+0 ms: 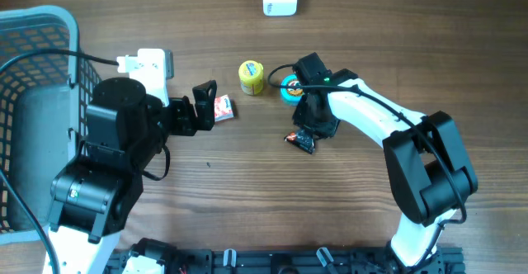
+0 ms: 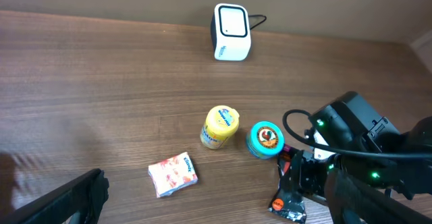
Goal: Scan the item barcode
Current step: 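Grasp the wrench package with the right gripper and lift it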
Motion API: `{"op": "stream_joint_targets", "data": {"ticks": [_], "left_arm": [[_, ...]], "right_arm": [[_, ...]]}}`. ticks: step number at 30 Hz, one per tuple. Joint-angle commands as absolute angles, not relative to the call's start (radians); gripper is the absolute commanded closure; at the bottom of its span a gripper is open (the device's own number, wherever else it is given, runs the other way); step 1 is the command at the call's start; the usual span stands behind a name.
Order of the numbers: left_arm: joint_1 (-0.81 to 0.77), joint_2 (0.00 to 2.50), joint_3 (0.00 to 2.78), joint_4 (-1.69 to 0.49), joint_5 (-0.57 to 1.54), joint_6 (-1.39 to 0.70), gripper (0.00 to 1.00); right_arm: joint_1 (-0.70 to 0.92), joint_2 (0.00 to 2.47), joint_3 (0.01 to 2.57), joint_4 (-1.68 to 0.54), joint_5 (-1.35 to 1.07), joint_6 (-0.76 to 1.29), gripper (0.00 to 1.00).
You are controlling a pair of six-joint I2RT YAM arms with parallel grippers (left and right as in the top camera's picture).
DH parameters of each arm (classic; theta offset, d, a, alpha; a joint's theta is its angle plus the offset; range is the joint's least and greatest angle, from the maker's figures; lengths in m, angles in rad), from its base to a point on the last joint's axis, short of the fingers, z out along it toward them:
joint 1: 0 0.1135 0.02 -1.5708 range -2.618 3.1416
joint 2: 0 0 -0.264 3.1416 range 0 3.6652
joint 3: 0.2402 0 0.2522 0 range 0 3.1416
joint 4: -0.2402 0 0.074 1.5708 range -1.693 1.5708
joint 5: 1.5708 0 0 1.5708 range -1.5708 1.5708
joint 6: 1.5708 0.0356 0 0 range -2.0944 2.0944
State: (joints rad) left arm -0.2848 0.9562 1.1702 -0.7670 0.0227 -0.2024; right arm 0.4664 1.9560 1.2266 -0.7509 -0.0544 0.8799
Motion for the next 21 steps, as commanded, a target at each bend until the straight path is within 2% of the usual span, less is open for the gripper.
{"op": "stream_joint_targets", "data": {"ticks": [1,6,21], "left_arm": [[-0.278,0.948,1.191,-0.769,0.009,-0.186,0.0],[-0.278,0.948,1.191,-0.769,0.009,-0.186,0.0],[-0.278,0.948,1.191,-0.776,0.005,-0.186,0.0]], "right_arm": [[0.463,2.04,1.182,-0.744,0.012,0.803,0.59],[0.463,2.04,1.183,-0.733,0.013,0.785,0.69],[0.458,2.038,1.184,-0.738,0.094,0.724,0.69]]}}
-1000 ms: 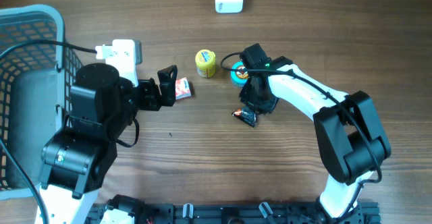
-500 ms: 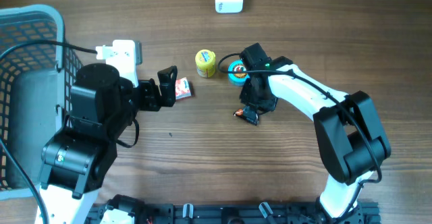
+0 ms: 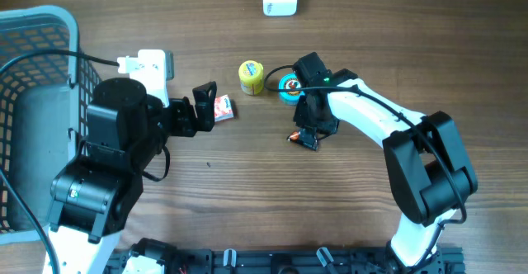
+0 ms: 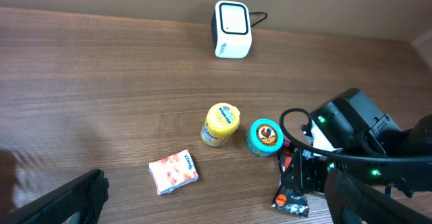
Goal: Scan the item barcode
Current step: 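Grasp the wrench package with the right gripper and lift it, then carry the wrench package with the right gripper toward the scanner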
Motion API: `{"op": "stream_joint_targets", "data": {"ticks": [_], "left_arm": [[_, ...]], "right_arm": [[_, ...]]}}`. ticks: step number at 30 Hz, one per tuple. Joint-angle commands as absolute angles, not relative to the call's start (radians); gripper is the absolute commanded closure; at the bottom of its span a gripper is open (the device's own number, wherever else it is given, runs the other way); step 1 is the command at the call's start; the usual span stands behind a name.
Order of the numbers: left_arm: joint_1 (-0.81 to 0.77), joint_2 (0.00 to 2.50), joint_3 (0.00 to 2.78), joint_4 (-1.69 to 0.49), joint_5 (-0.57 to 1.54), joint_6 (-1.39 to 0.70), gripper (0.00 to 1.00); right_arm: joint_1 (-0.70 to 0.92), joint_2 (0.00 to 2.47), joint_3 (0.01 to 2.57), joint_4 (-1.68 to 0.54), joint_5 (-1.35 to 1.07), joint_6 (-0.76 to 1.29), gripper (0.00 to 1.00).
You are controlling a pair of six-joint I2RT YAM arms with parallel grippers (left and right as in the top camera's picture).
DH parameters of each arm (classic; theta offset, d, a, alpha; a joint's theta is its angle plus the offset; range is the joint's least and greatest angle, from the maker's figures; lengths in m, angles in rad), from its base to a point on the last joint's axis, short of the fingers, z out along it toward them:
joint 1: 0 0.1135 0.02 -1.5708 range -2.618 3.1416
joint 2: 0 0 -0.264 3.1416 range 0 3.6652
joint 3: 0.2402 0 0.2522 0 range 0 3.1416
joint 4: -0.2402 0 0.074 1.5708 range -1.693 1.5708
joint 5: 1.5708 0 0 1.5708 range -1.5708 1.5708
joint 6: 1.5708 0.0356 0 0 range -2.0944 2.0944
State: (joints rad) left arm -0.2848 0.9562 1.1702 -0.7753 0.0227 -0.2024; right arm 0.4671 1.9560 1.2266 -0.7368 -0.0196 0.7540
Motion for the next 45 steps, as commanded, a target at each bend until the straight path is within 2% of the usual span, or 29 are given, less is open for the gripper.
{"op": "stream_joint_targets", "data": {"ticks": [1,11,18,20,23,30,45], "left_arm": [[-0.278,0.948,1.191,-0.776,0.005,-0.185,0.0],[-0.278,0.949,1.191,-0.775,0.005,-0.185,0.0],[-0.278,0.952,1.191,-0.775,-0.026,-0.182,0.0],[-0.278,0.952,1.191,-0.775,-0.057,-0.181,0.0],[-0.278,0.952,1.191,-0.775,-0.078,-0.181,0.0],[-0.278,0.952,1.191,-0.776,-0.08,-0.164,0.0],[-0.278,0.952,1.19,-0.776,-0.08,-0.164,0.0]], "right_arm": [[0.457,2.036,1.185,-0.743,0.099,0.716,0.69],[0.457,2.018,1.254,-0.849,0.169,0.679,0.75],[0.457,1.971,1.327,-0.897,0.17,0.65,0.73],[0.457,1.946,1.352,-0.894,0.17,0.627,0.69],[0.457,1.937,1.377,-0.899,0.163,0.601,0.68],[0.457,1.937,1.417,-0.892,0.159,0.5,0.69],[0.457,1.937,1.503,-0.876,0.163,0.443,0.68]]}}
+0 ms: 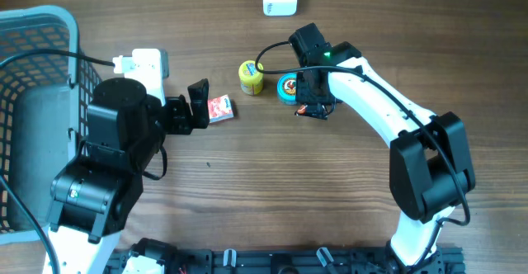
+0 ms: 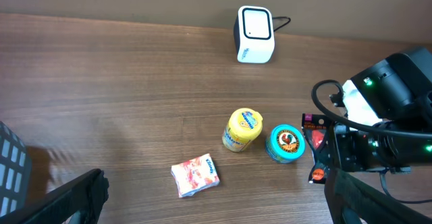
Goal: Scan the item barcode
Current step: 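Carry the wrench package with the right gripper toward the scanner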
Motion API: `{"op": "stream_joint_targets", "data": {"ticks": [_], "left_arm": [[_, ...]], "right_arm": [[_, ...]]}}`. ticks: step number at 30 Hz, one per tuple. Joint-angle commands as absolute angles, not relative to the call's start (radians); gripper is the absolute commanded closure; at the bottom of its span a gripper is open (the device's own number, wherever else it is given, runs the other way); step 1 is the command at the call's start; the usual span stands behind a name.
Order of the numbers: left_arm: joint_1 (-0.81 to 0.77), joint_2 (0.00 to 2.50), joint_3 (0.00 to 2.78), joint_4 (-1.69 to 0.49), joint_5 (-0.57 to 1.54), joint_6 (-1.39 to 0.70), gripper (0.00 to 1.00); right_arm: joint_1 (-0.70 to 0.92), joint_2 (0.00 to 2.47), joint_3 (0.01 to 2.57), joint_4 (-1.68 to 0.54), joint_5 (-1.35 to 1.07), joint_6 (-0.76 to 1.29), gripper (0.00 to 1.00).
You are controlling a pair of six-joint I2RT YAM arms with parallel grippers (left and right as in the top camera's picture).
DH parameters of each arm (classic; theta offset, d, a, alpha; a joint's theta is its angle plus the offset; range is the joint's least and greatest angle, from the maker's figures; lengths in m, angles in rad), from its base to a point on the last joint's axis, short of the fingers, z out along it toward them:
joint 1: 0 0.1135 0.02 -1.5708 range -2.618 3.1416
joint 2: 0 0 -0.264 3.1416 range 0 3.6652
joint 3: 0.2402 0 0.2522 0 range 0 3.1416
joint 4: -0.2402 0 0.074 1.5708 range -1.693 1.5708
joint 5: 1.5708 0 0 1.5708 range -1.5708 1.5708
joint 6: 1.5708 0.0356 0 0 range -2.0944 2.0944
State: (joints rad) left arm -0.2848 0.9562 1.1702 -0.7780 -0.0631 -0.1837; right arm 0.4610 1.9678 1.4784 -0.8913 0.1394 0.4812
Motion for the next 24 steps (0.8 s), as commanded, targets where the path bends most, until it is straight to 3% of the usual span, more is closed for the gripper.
{"op": "stream_joint_targets", "data": {"ticks": [1,10,24], "left_arm": [[-0.278,0.952,1.191,-0.776,-0.08,-0.164,0.0],[-0.278,0.958,1.19,-0.776,-0.08,-0.164,0.0],[-0.278,0.97,1.19,-0.776,-0.08,-0.164,0.0]], "right_arm": [[0.457,1.937,1.504,-0.87,0.163,0.439,0.68],[0.457,1.937,1.559,-0.815,0.17,0.366,0.67],[0.457,1.937,1.574,-0.52,0.219,0.264,0.58]]}}
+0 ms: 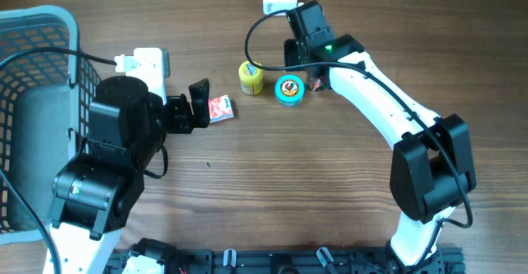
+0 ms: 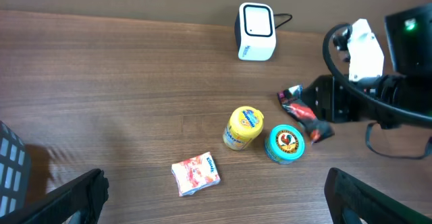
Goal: Scan the item barcode
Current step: 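Carry the wrench package with the right gripper toward the scanner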
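Note:
A white barcode scanner (image 2: 256, 32) stands at the table's far edge. My right gripper (image 1: 307, 72) (image 2: 318, 108) is just in front and to the right of it, shut on a small black and red packet (image 2: 299, 108) held above the table. The packet hangs over the wood behind a teal tin (image 1: 289, 87) (image 2: 286, 144). In the overhead view only a red sliver of the packet (image 1: 317, 82) shows. My left gripper (image 1: 201, 101) (image 2: 216, 193) is open near a small tissue pack (image 1: 219, 108) (image 2: 196, 174), with nothing between its fingers.
A yellow bottle (image 1: 251, 77) (image 2: 243, 127) stands left of the teal tin. A blue mesh basket (image 1: 37, 76) fills the left side of the table. The scanner's cable runs off behind it.
My right gripper has moved with the packet from beside the teal tin farther back, closer to the scanner. The left arm and the other items have not moved.
My right gripper was down on the packet on the table in front of the teal tin. Then the packet stood more on edge in its grip. Later it was held beside the tin, and now it is up near the scanner.

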Motion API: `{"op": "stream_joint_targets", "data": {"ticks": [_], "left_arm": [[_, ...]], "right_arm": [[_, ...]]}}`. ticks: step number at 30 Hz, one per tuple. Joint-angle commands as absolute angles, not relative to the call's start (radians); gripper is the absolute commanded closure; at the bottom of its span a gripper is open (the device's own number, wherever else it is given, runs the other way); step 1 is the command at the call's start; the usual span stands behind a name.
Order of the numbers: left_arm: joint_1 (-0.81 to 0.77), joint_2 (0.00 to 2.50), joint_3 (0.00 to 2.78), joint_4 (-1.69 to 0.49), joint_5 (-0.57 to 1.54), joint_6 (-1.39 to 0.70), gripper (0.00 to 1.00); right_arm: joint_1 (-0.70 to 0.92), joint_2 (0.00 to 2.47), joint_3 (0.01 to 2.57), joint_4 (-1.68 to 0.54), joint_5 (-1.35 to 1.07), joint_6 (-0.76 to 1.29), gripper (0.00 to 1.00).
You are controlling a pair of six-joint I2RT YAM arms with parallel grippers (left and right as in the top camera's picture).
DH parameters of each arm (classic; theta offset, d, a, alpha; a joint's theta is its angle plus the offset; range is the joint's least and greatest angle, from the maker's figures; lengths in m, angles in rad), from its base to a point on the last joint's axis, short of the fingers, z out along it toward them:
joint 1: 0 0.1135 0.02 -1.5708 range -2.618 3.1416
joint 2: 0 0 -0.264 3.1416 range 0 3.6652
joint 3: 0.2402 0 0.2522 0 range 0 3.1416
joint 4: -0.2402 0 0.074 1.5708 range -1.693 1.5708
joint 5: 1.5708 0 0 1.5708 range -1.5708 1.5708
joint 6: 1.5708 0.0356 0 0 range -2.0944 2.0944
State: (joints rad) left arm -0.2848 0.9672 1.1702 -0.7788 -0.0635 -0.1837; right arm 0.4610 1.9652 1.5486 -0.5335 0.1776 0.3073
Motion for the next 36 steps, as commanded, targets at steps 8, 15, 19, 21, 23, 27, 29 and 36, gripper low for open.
{"op": "stream_joint_targets", "data": {"ticks": [8,15,19,21,23,27,29,36], "left_arm": [[-0.278,0.972,1.19,-0.796,-0.08,-0.164,0.0],[-0.279,0.972,1.19,-0.816,-0.08,-0.176,0.0],[-0.278,0.972,1.19,-0.813,-0.08,-0.19,0.0],[-0.278,0.974,1.19,-0.812,-0.08,-0.19,0.0],[-0.278,0.979,1.19,-0.813,-0.08,-0.19,0.0],[-0.278,0.997,1.19,-0.813,-0.08,-0.19,0.0],[-0.278,1.008,1.19,-0.813,-0.08,-0.19,0.0],[-0.278,1.031,1.19,-0.82,-0.08,-0.19,0.0]], "right_arm": [[0.443,1.94,1.573,-0.524,0.247,0.096,0.27],[0.342,1.942,1.583,-0.525,0.157,0.026,0.02],[0.278,1.97,1.65,-0.639,0.102,0.082,0.0],[0.268,2.006,1.723,-0.743,0.101,0.112,0.01],[0.268,2.053,1.818,-0.846,0.087,0.109,0.0],[0.27,2.157,2.028,-1.005,0.054,0.106,0.0],[0.269,2.217,2.131,-1.067,0.019,0.083,0.0],[0.263,2.322,2.188,-1.113,0.002,0.052,0.0]]}}
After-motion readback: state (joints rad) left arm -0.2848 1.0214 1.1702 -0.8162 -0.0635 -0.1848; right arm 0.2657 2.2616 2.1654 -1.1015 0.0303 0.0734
